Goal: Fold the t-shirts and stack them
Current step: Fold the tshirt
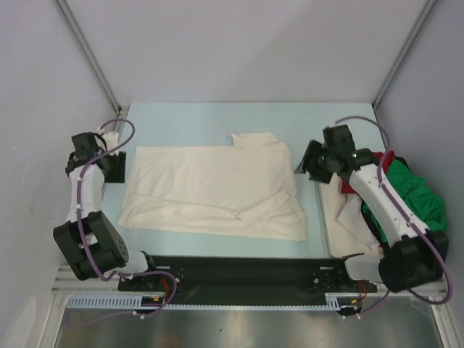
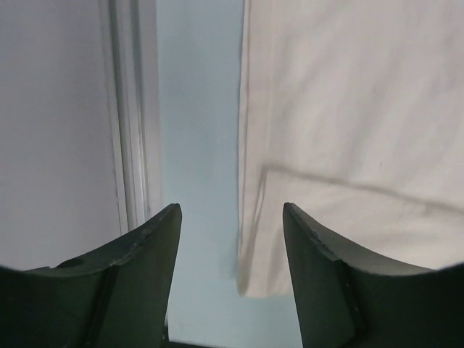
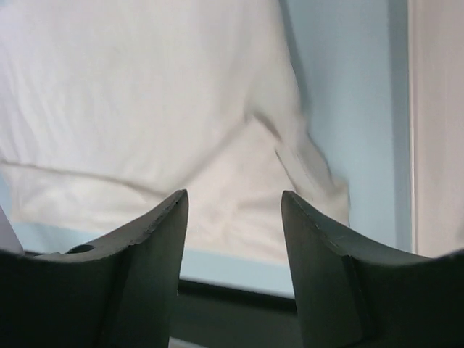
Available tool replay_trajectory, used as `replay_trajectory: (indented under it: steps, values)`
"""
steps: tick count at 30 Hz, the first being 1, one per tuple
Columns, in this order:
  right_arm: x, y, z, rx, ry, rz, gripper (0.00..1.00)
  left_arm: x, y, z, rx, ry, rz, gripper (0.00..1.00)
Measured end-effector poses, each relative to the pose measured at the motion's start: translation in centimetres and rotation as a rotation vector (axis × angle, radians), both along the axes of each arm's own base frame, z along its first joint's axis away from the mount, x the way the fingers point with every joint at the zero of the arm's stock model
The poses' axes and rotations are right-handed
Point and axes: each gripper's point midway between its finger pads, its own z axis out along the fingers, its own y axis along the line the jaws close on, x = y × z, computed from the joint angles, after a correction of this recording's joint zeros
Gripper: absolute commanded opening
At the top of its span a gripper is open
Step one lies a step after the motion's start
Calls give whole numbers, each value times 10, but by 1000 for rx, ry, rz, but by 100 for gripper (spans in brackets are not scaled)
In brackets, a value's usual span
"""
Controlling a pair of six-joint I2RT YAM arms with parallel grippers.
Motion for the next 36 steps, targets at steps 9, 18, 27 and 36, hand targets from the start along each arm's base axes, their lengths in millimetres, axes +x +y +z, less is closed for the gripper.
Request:
replay_trajectory:
  steps: [9, 18, 27, 36]
  values:
    - [199, 30, 2, -54, -224, 117, 58, 123, -11, 27, -32, -191, 34, 66]
    - [288, 43, -58, -136, -231, 168, 74, 192, 0, -25, -119, -155, 121, 70]
    - [312, 47, -130, -159, -136, 183, 77, 206, -3, -79, -171, -46, 152, 74]
    - [312, 72, -128, -125, -148, 227, 69, 237, -9, -77, -250, -66, 135, 75]
